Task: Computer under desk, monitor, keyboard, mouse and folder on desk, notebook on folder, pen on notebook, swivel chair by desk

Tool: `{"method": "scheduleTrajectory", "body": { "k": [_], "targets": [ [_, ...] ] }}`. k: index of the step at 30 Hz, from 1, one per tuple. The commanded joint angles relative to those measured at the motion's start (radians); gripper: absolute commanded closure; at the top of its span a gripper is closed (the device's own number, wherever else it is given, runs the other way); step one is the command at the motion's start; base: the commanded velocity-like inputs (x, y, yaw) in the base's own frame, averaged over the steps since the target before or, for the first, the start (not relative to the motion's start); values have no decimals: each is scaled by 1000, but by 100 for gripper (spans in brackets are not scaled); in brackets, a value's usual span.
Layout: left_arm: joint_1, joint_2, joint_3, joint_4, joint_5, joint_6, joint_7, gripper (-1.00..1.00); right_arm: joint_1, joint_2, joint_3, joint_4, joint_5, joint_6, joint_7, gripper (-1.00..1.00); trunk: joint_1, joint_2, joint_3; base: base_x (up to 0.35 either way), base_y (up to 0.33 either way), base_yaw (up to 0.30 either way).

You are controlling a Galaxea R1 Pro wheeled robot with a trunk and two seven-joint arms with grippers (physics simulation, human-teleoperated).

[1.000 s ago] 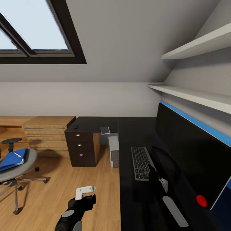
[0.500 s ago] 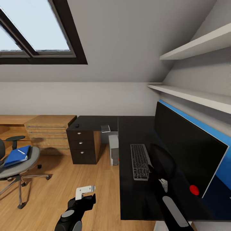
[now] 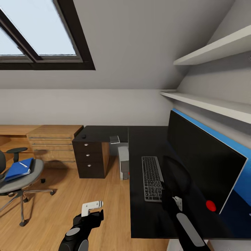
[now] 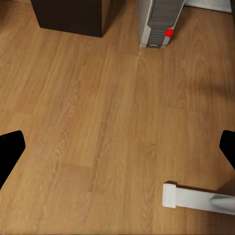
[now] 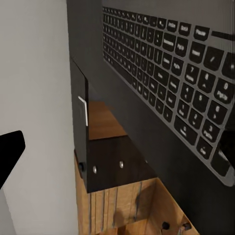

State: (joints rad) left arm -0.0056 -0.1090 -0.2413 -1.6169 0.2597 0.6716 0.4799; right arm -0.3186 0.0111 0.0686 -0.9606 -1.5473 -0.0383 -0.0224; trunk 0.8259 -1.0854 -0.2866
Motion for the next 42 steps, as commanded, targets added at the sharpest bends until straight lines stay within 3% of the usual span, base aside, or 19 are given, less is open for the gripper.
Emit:
{"method": "scheduleTrajectory", "body": {
  "k": [1,7,10,13,18,20,22,27,31,36,41,42],
  "targets": [
    [-1,0,1,-1,11,2,9,-100,0,0,2,-1,-9,-4,-3,-100,0,-1,-1,-129,0,0],
    [-1,0,52,0,11,4,6,-100,-1,-1,8,-8,0,-8,4,-100,0,-1,-1,-260,13,0],
    [-1,1,85,1,11,3,4,-100,-1,-1,26,-10,33,-9,4,-100,0,-1,-1,-274,145,0],
    [-1,1,123,0,11,2,1,-100,0,0,60,-16,120,-9,-1,-100,0,-1,-1,-202,245,0],
    [-1,1,141,1,10,-2,0,-100,-1,21,92,-45,271,-7,-38,-100,0,-1,-1,-108,297,0],
    [-1,1,142,1,10,-2,0,-100,-1,34,99,-50,304,-7,-70,-100,0,-1,-1,-37,314,0],
    [-1,1,143,0,10,-3,0,-100,-1,58,109,-55,361,-6,-156,-100,0,-1,-1,-17,321,0],
    [-1,1,143,0,10,-3,0,-100,-3,95,144,-59,448,-6,-287,-100,0,-1,-1,-6,328,0],
    [-1,1,144,0,10,-3,-1,-100,-13,105,194,-59,551,-6,-415,-100,0,-1,-1,-1,331,0],
    [-1,1,144,0,10,0,0,-100,-28,123,275,-72,697,-6,-632,-100,0,-1,-1,0,248,0],
    [-1,0,144,0,10,2,1,-100,-32,137,314,-111,830,-12,-746,-100,0,-1,-1,0,57,0],
    [-1,0,143,0,10,2,1,-100,-32,137,315,-115,837,-13,-750,-100,0,-1,-1,0,14,0]
  ]
}}
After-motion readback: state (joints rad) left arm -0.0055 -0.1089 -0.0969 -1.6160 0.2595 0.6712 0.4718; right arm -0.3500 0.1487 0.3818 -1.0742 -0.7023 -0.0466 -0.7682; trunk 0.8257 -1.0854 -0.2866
